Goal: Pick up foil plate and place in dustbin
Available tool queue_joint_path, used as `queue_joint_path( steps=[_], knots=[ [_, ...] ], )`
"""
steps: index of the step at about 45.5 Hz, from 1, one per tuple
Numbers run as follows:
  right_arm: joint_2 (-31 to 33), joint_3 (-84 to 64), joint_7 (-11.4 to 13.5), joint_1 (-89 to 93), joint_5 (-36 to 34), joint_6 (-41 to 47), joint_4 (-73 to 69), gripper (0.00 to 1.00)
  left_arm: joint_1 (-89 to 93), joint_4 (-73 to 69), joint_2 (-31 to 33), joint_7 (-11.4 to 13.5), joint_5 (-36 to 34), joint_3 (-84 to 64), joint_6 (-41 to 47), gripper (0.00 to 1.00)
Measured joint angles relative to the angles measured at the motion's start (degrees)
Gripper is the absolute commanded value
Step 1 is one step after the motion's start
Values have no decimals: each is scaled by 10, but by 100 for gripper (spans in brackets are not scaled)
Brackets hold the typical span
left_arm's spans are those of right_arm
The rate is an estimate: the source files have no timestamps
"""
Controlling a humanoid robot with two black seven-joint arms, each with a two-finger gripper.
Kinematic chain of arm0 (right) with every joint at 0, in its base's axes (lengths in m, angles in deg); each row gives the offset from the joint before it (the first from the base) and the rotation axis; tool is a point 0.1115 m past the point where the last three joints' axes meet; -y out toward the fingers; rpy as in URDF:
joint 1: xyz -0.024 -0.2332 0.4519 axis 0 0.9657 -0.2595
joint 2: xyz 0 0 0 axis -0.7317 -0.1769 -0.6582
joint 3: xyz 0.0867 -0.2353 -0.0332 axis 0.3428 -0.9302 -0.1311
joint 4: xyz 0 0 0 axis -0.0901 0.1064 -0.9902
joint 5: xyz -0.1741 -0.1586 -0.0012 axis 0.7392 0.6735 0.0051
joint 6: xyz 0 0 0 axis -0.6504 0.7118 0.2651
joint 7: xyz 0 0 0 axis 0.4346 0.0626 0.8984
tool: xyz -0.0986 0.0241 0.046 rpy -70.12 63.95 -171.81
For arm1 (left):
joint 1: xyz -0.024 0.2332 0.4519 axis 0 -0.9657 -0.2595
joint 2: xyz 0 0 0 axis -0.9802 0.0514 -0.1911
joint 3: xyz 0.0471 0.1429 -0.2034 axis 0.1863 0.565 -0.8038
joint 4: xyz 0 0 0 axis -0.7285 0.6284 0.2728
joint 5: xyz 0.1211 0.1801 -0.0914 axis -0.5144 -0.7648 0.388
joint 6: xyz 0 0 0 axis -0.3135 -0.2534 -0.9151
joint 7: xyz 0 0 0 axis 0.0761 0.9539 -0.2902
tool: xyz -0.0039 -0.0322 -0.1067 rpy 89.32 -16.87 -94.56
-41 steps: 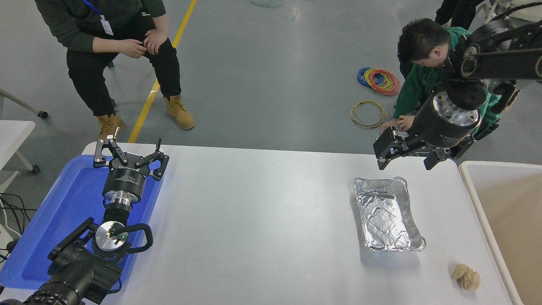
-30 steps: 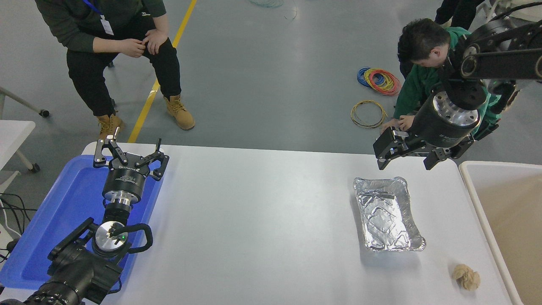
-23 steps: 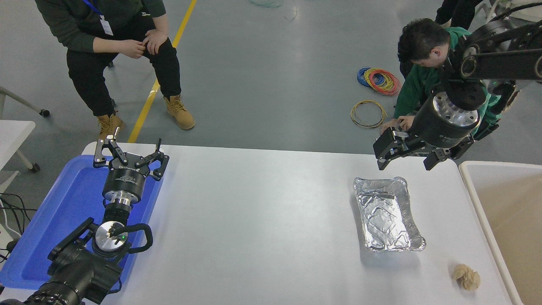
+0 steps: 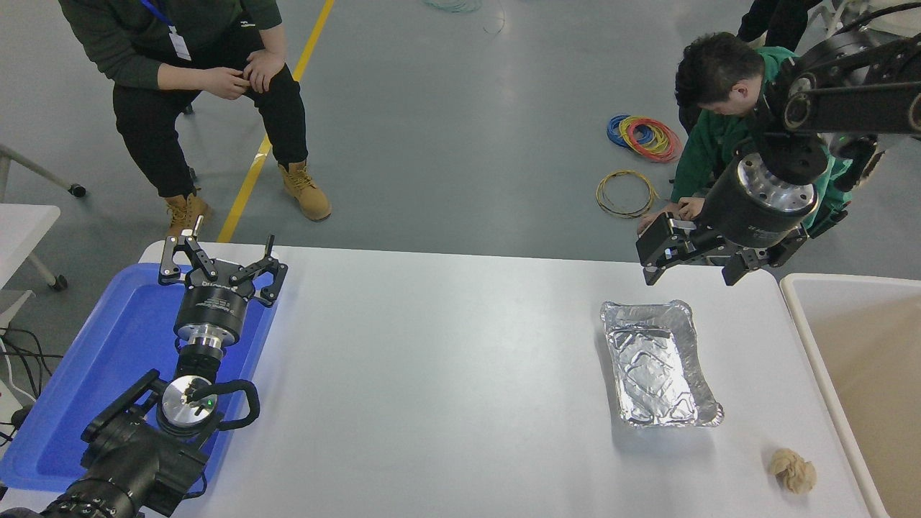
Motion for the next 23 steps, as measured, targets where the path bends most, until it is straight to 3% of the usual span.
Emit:
queue_joint_path(
  steps=[23],
  knots=[
    [5, -1, -1, 22, -1, 0, 34, 100, 0, 0, 0, 0, 0, 0, 0, 100]
  ],
)
